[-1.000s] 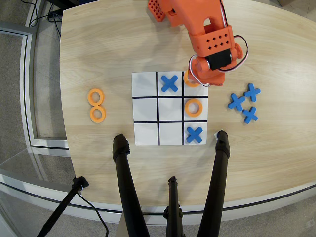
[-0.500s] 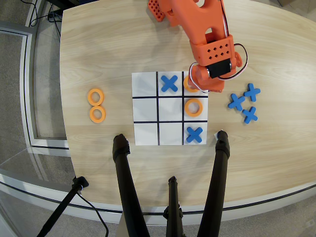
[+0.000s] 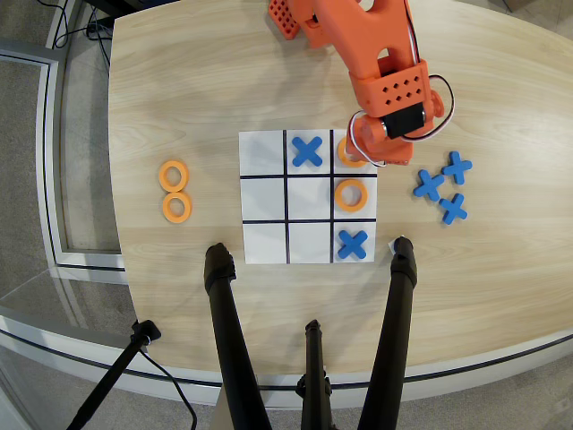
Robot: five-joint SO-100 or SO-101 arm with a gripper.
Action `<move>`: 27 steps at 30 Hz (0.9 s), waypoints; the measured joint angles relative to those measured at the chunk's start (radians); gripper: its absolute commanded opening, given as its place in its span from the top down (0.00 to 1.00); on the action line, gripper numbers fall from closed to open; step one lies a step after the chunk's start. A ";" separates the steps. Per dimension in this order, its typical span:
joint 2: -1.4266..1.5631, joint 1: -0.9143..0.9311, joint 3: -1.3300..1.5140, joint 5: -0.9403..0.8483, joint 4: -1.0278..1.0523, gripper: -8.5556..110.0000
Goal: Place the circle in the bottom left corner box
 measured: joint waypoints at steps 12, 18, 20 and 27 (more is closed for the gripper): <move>0.011 0.003 0.002 -0.008 0.015 0.82; 0.061 0.018 -0.023 -0.008 0.101 0.82; 0.098 0.028 -0.064 -0.018 0.152 0.82; 0.350 0.077 -0.219 -0.051 0.325 0.82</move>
